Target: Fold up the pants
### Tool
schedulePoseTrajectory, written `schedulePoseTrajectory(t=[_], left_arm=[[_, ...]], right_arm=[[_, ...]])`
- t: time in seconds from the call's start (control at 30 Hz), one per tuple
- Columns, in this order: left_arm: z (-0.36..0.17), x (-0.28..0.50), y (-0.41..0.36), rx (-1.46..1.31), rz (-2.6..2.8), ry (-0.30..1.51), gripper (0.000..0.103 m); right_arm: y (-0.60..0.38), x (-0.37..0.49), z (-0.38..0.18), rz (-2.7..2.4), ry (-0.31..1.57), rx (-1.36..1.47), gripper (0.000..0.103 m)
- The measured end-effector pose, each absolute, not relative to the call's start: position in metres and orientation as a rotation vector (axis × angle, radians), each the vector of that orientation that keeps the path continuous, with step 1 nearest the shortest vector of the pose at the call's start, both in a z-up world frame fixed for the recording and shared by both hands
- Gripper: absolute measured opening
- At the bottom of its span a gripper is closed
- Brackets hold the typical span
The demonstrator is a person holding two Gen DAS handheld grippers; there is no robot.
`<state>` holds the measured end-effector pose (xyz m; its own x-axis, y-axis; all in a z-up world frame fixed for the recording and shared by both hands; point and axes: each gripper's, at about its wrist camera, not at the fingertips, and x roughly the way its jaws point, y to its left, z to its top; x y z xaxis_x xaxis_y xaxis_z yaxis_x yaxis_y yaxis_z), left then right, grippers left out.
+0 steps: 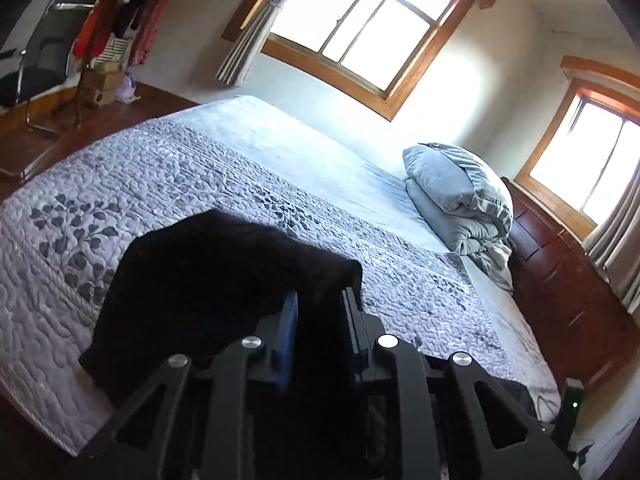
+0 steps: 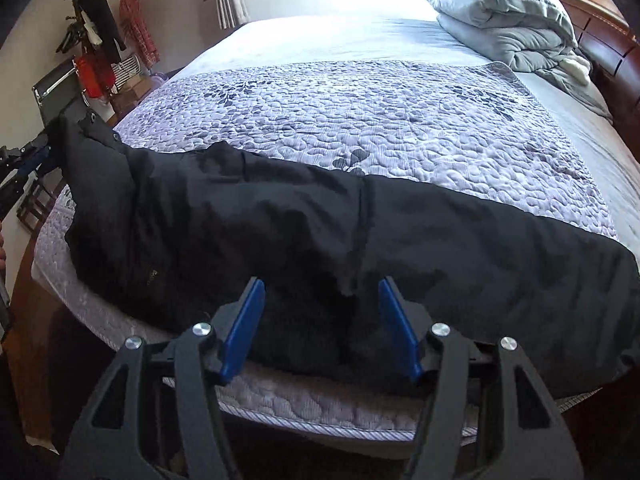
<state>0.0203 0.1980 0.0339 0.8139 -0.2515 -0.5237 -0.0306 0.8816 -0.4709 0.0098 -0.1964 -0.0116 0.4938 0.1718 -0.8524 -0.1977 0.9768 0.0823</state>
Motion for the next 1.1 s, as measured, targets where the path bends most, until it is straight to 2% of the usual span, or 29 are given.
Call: schedulePoseTrajectory(t=[0.07,0.17,0.2,0.23,0.27,0.3,0.4,0.53,0.67,0.7,0.73,0.77,0.8,0.9,0.97,1.1], left_arm=[[0.015,0.014,0.205,-0.471,-0.033,0.693,0.025],[-0.022,-0.012,0.238,-0.561,0.049,0.793,0.039],[-0.03,-0.022,0.246,-0.599,0.046,0.813,0.048],[-0.034,-0.033,0.249,-0.624,0.061,0.829,0.072],[-0.036,-0.044,0.251,-0.65,0.102,0.833,0.084],[-0.038,-0.056,0.258,-0.685,0.111,0.816,0.092],[-0.032,-0.061,0.271,-0.778,0.073,0.814,0.1],[-0.047,-0.047,0.252,-0.842,0.075,0.867,0.099],[-0.067,-0.012,0.27,-0.866,0.165,0.846,0.098],[-0.072,-0.002,0.273,-0.894,0.135,0.846,0.093],[-0.075,0.007,0.275,-0.924,0.086,0.853,0.075],[-0.073,0.013,0.273,-0.946,0.052,0.864,0.064],[-0.066,0.015,0.271,-0.949,0.031,0.856,0.06],[-0.034,0.007,0.252,-0.76,0.011,0.763,0.034],[-0.041,0.001,0.249,-0.706,0.063,0.801,0.034],[-0.104,-0.007,0.265,-0.709,0.162,0.993,0.035]], right_arm=[[-0.187,0.009,-0.014,0.25,1.033,-0.05,0.06],[-0.174,0.005,-0.017,0.281,1.04,-0.079,0.066],[-0.172,0.006,-0.018,0.29,1.04,-0.087,0.068],[-0.168,0.006,-0.019,0.303,1.045,-0.091,0.069],[-0.162,0.007,-0.02,0.337,1.05,-0.082,0.069],[-0.155,0.008,-0.02,0.382,1.055,-0.059,0.068],[-0.132,0.009,-0.018,0.479,1.053,-0.032,0.068],[-0.114,0.01,-0.018,0.513,1.052,-0.04,0.068],[-0.112,0.007,-0.021,0.507,1.061,-0.061,0.068],[-0.114,0.006,-0.022,0.5,1.063,-0.061,0.068],[-0.118,0.007,-0.023,0.485,1.067,-0.059,0.068],[-0.123,0.008,-0.024,0.468,1.073,-0.053,0.068],[-0.129,0.008,-0.025,0.451,1.075,-0.046,0.068],[-0.149,0.009,-0.029,0.407,1.078,-0.013,0.068],[-0.16,0.011,-0.031,0.38,1.082,0.01,0.068],[-0.178,0.017,-0.039,0.334,1.1,0.049,0.068]])
